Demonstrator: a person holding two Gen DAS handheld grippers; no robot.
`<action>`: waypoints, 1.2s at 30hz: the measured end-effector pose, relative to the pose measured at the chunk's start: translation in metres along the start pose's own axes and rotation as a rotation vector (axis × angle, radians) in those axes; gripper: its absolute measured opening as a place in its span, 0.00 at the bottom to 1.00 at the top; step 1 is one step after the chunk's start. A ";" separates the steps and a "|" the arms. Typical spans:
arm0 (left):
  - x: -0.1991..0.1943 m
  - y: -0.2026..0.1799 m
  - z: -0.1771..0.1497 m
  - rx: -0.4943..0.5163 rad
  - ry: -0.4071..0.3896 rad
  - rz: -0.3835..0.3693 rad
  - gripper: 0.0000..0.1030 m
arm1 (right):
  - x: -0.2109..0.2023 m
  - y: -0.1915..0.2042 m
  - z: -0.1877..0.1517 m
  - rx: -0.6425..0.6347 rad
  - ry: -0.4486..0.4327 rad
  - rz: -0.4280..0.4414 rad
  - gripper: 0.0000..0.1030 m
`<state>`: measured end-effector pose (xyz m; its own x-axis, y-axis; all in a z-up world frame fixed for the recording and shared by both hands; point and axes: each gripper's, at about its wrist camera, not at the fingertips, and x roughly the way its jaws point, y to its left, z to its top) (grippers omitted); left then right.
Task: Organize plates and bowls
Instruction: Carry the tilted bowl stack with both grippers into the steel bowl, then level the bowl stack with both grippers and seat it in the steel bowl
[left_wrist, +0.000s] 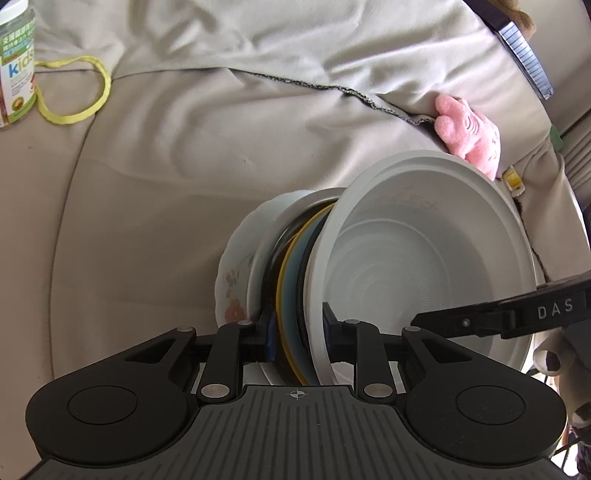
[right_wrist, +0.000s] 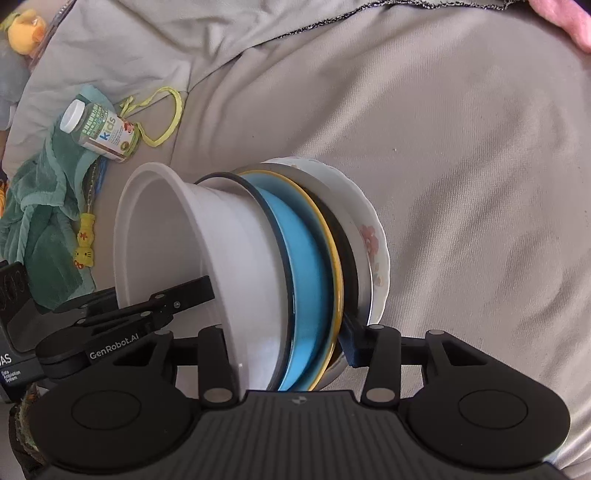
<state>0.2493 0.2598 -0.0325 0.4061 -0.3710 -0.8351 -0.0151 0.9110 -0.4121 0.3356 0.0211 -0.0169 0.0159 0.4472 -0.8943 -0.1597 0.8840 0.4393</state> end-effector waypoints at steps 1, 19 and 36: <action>0.000 0.001 0.000 -0.004 0.001 -0.002 0.24 | -0.001 -0.001 -0.002 0.003 -0.004 0.006 0.41; -0.024 -0.008 -0.004 0.034 -0.050 0.103 0.28 | -0.007 0.022 -0.011 -0.183 -0.150 -0.141 0.36; -0.006 -0.032 0.005 0.154 -0.082 0.030 0.47 | -0.027 0.023 -0.016 -0.178 -0.220 -0.191 0.36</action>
<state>0.2523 0.2338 -0.0127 0.4806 -0.3327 -0.8114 0.1094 0.9408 -0.3209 0.3153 0.0272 0.0159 0.2719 0.3115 -0.9105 -0.3028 0.9258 0.2263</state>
